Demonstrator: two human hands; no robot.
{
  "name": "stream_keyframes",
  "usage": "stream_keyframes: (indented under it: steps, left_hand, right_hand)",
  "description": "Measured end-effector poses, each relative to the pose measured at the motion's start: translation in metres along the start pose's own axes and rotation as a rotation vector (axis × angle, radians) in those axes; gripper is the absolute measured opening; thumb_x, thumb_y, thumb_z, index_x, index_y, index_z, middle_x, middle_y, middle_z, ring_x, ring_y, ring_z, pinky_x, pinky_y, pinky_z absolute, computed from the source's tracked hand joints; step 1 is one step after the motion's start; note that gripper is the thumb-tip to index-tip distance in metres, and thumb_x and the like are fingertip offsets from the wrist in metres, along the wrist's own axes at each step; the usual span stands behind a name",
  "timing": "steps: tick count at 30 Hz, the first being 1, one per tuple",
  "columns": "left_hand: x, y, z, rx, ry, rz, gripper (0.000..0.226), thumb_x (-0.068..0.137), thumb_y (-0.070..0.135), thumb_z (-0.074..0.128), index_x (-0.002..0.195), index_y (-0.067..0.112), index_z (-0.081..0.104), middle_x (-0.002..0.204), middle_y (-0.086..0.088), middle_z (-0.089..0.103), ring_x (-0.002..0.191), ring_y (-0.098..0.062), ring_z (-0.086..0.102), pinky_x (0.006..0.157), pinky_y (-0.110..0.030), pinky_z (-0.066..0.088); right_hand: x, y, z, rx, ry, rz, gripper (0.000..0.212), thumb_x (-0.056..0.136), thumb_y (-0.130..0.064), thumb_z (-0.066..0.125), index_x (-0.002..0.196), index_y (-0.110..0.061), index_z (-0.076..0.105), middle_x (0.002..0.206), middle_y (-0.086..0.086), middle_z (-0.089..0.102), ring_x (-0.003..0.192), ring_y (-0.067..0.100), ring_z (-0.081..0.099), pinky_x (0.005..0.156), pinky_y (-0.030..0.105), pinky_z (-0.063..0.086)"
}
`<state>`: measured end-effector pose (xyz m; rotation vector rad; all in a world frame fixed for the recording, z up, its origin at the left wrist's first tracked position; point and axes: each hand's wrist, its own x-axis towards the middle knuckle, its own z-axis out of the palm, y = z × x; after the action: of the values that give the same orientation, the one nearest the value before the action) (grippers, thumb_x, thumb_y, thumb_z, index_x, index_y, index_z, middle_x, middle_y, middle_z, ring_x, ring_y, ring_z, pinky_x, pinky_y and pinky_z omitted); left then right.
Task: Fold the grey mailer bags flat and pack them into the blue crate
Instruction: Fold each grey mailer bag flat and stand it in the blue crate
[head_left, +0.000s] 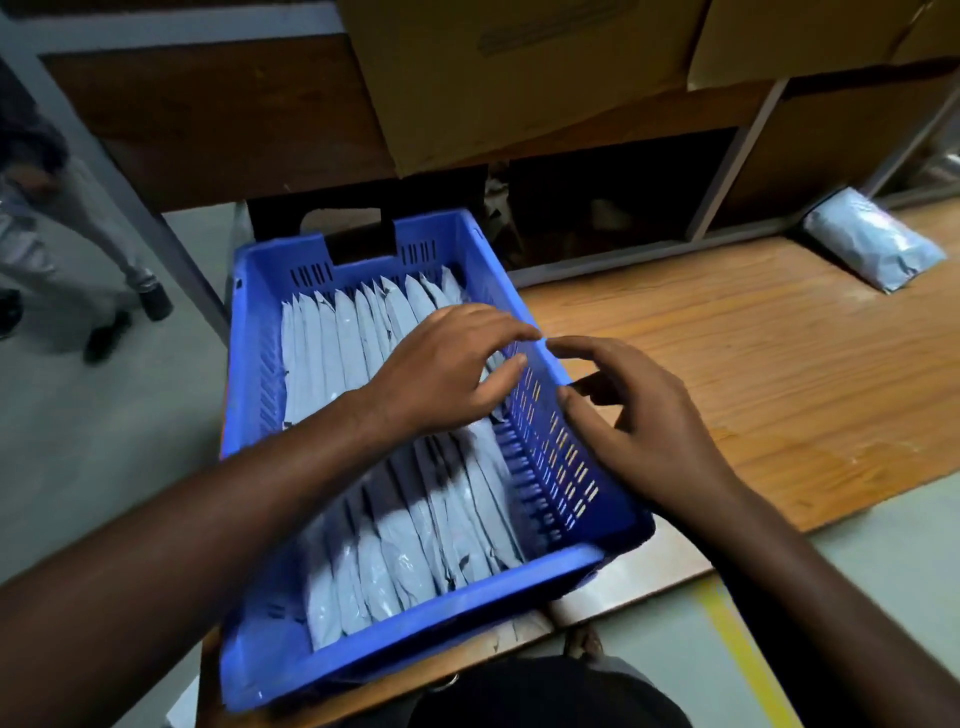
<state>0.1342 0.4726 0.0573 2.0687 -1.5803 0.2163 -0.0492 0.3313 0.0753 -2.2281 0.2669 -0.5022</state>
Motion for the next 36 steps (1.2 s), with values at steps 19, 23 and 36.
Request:
stream_keyframes:
  steps: [19, 23, 36]
  left_hand:
    - [0.242, 0.086, 0.157, -0.072, -0.225, -0.099, 0.033, 0.102, 0.035, 0.055, 0.133, 0.027, 0.063, 0.131, 0.011, 0.065, 0.124, -0.007, 0.053, 0.099, -0.024, 0.039]
    - [0.31, 0.109, 0.233, -0.059, -0.275, -0.183, 0.032, 0.102, 0.035, 0.056, 0.132, 0.026, 0.064, 0.129, 0.011, 0.067, 0.122, -0.007, 0.056, 0.098, -0.023, 0.039]
    - [0.48, 0.161, 0.41, -0.121, -0.334, -0.379, 0.036, 0.101, 0.029, 0.053, 0.136, 0.029, 0.059, 0.134, 0.012, 0.062, 0.127, -0.01, 0.052, 0.098, -0.026, 0.038]
  right_hand:
    - [0.047, 0.228, -0.194, 0.094, 0.192, 0.202, 0.025, 0.098, -0.021, 0.067, 0.12, -0.031, 0.073, 0.117, -0.017, 0.072, 0.104, -0.009, 0.066, 0.068, 0.02, 0.051]
    - [0.072, 0.313, -0.248, 0.136, 0.159, 0.244, 0.024, 0.098, -0.019, 0.067, 0.12, -0.027, 0.073, 0.115, -0.018, 0.073, 0.102, -0.005, 0.067, 0.084, 0.035, 0.056]
    - [0.167, 0.518, -0.367, -0.36, 0.383, 0.257, 0.051, 0.086, -0.028, 0.067, 0.136, -0.019, 0.061, 0.145, 0.002, 0.058, 0.138, 0.028, 0.049, 0.112, 0.051, 0.04]
